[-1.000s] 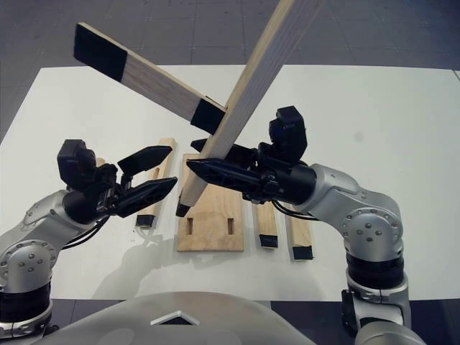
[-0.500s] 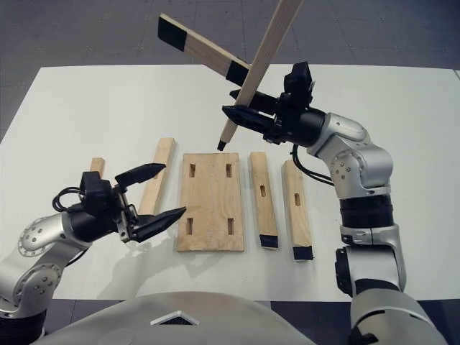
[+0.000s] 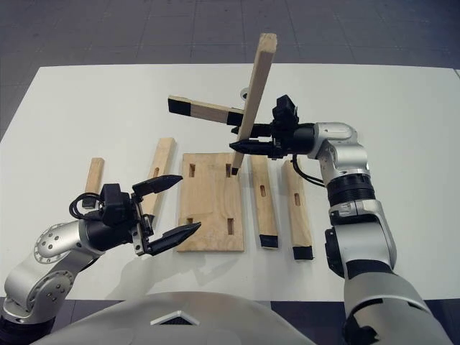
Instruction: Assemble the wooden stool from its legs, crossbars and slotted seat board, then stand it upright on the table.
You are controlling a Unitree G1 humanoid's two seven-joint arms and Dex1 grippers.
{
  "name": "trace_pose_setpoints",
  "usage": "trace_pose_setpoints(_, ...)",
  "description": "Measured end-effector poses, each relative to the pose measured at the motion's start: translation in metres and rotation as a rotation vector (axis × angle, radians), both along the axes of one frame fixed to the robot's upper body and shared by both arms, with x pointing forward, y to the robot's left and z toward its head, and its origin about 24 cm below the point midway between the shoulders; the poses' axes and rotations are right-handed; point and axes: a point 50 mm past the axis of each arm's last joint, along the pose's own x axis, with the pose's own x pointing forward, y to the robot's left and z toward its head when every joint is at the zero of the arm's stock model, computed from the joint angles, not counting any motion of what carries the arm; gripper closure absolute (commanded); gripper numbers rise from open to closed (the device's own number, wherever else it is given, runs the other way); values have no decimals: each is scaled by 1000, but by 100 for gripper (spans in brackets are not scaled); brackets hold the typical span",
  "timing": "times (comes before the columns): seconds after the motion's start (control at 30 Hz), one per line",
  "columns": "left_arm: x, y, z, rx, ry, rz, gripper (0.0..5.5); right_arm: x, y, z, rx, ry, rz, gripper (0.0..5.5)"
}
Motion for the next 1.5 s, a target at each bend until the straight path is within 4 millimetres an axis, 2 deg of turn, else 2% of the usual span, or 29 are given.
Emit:
trace_pose_setpoints(0.57, -4, -4, -4, 4, 25, -39, 9, 10, 20, -5, -57, -62, 38, 347)
trace_pose_setpoints(1.23, -7, -1, -4, 31, 32, -42, 9, -2, 14, -23, -77, -107, 70, 347)
trace_pose_setpoints(1.5, -7, -1, -4, 31, 33, -39, 9, -11, 10, -40, -33, -137, 20, 347)
